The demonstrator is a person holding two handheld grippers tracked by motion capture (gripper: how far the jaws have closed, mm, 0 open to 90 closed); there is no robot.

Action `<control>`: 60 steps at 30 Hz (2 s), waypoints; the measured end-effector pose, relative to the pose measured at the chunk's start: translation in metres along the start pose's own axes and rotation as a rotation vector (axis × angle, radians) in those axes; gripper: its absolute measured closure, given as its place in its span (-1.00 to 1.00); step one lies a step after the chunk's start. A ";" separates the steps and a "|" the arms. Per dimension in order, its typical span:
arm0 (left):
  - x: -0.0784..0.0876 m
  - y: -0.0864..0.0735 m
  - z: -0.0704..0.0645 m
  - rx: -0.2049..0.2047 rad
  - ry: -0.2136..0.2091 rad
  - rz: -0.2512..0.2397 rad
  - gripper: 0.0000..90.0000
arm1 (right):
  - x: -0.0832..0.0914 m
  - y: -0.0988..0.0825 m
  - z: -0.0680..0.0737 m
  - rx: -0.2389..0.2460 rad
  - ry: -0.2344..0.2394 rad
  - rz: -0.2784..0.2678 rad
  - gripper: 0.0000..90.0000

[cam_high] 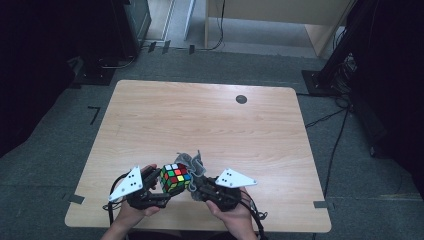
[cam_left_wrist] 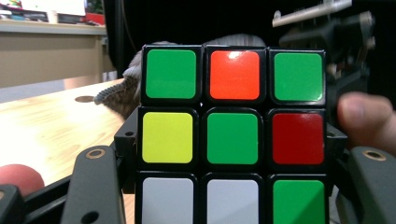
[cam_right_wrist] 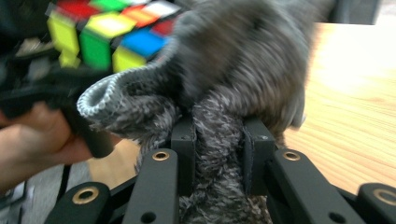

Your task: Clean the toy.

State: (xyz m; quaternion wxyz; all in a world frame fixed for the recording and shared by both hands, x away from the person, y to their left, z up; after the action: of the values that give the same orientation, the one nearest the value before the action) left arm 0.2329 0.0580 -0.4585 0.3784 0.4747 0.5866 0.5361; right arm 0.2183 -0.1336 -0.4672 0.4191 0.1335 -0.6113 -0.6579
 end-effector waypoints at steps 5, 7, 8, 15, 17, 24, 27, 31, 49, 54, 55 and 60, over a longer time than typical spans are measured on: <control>0.004 0.003 0.004 0.008 0.021 -0.016 -0.24 | -0.009 -0.010 0.007 0.095 0.016 0.069 0.62; 0.006 0.003 0.006 0.014 0.024 -0.017 -0.24 | -0.007 -0.008 0.006 0.122 -0.023 0.061 0.61; 0.006 0.002 0.006 0.016 0.027 -0.016 -0.24 | -0.004 -0.004 0.005 0.107 -0.029 0.034 0.61; 0.002 0.002 0.005 0.030 0.035 -0.009 -0.25 | 0.001 0.000 0.005 0.077 -0.020 -0.036 0.61; 0.003 0.003 0.007 0.047 0.049 -0.018 -0.25 | -0.007 -0.008 0.007 0.081 0.007 0.033 0.60; 0.004 0.005 0.010 0.099 0.068 -0.069 -0.25 | -0.025 -0.023 0.030 0.055 0.091 0.097 0.60; 0.001 0.004 0.007 0.096 0.068 -0.078 -0.25 | -0.024 -0.018 0.036 0.015 0.107 0.053 0.61; -0.003 0.002 0.005 0.100 0.061 -0.067 -0.25 | -0.026 -0.018 0.039 -0.022 0.121 0.035 0.61; -0.006 0.000 0.005 0.072 0.090 -0.025 -0.25 | -0.024 -0.018 0.030 0.009 0.031 0.027 0.61; -0.003 0.003 0.006 0.059 0.097 -0.041 -0.25 | -0.019 -0.013 0.031 0.050 0.036 0.013 0.61; -0.001 0.005 0.007 0.067 0.101 -0.053 -0.25 | -0.017 -0.012 0.025 0.039 0.022 0.009 0.61; 0.006 0.004 0.014 0.080 0.120 -0.043 -0.25 | -0.004 -0.010 -0.018 -0.030 -0.170 -0.026 0.58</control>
State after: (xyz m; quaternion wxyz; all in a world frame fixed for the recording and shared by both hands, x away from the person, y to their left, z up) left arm 0.2450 0.0671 -0.4560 0.3344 0.4438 0.6393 0.5315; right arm 0.2287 -0.1440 -0.4814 0.3591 0.0789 -0.6329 -0.6813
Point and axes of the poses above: each handheld gripper's, and its own axes: x roughly backward along the jaws, y roughly out of its top, z roughly to its left, the point moved 4 cm from there along -x, roughly forward along the jaws, and after that the axes turned 7 degrees about -y, right-handed, at the moved point
